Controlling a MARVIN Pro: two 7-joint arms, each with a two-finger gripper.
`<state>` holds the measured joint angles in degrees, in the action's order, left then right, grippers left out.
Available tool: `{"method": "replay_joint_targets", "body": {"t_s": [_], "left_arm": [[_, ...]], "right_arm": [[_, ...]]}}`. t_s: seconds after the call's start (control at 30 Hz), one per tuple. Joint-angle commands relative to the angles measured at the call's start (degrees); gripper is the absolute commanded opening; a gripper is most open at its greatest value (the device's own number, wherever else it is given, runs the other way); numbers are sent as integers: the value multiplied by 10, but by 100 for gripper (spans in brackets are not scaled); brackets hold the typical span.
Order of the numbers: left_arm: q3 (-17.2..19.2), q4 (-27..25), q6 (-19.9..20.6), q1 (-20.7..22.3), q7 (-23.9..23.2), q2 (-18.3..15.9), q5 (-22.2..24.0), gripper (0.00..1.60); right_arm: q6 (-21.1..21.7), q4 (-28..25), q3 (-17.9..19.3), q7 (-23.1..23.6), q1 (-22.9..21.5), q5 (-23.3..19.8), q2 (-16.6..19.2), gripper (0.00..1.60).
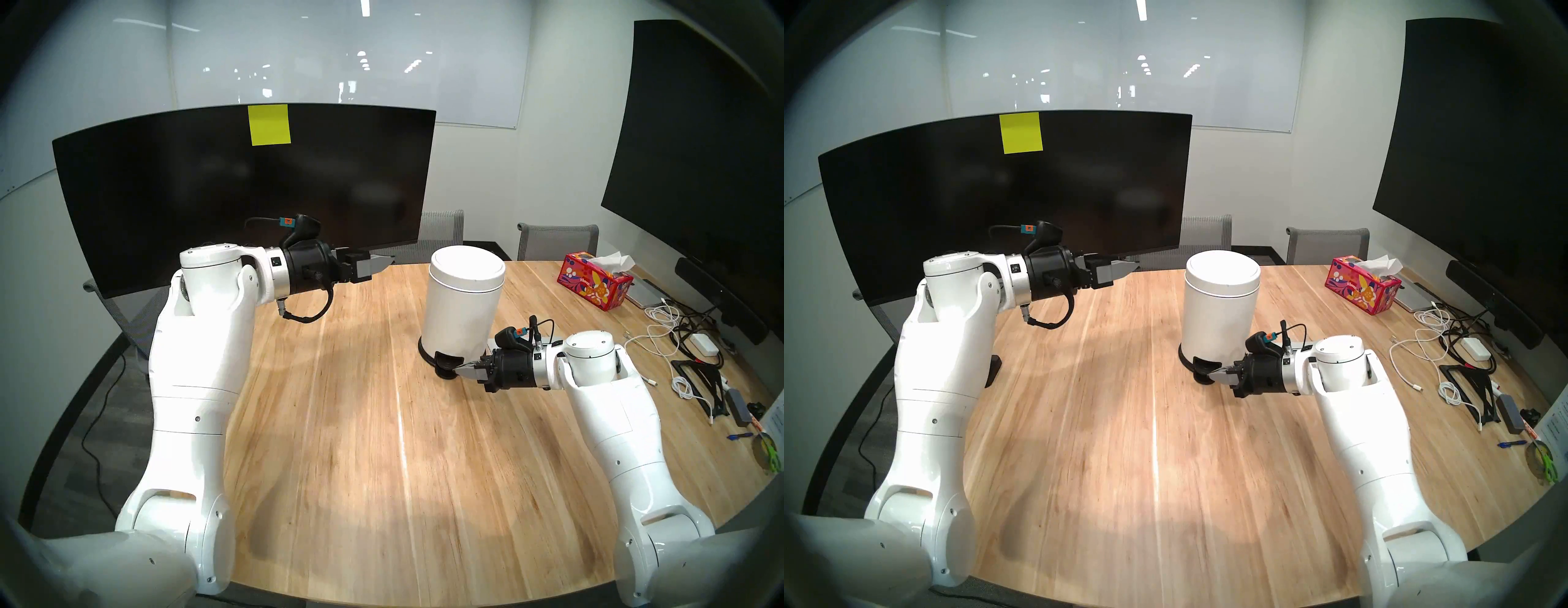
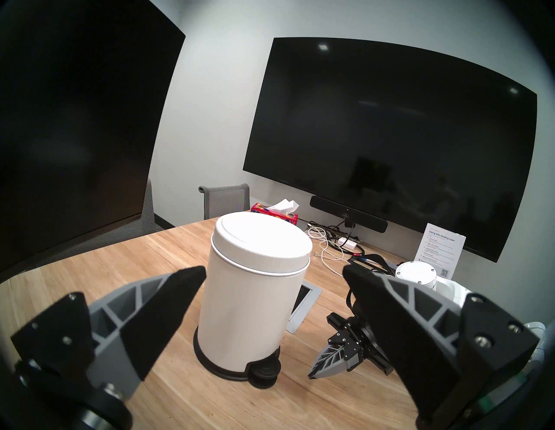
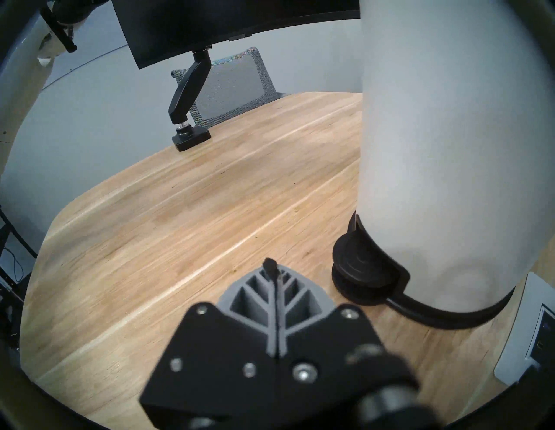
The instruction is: Peel the sticky note off the monitor, open the trash can lid and drop the sticker into the trash can
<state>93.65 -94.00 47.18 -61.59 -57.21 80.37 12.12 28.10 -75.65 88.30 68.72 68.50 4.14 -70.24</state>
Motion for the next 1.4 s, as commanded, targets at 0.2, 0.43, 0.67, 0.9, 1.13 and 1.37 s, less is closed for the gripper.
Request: {"method": "replay_joint_targets", "body": {"t_s": [0.2,0.43,0.67,0.9,1.13,1.37], "left_arm": [[-1,-6,0,7,-1,1,1,160],[-1,-6,0,7,-1,0,1,160],[-1,-7,0,7,-1,0,1,160],[-1,-6,0,7,-1,0,1,160],[-1,-6,0,7,-1,1,1,160],[-1,-6,0,7,-1,1,1,160]], "right_arm": [[-19,-18,-2,-37,-13,18,-14,0],[-13,-33,-3,-63,1,37,-19,0],[-8,-41,-10,-61,10,51,-19,0],[-13,-38,-16,-70,12,63,-27,0],[-22,-22,-18,-84,-1,71,-36,0],[-22,-11,-18,-95,-8,75,-40,0]]}}
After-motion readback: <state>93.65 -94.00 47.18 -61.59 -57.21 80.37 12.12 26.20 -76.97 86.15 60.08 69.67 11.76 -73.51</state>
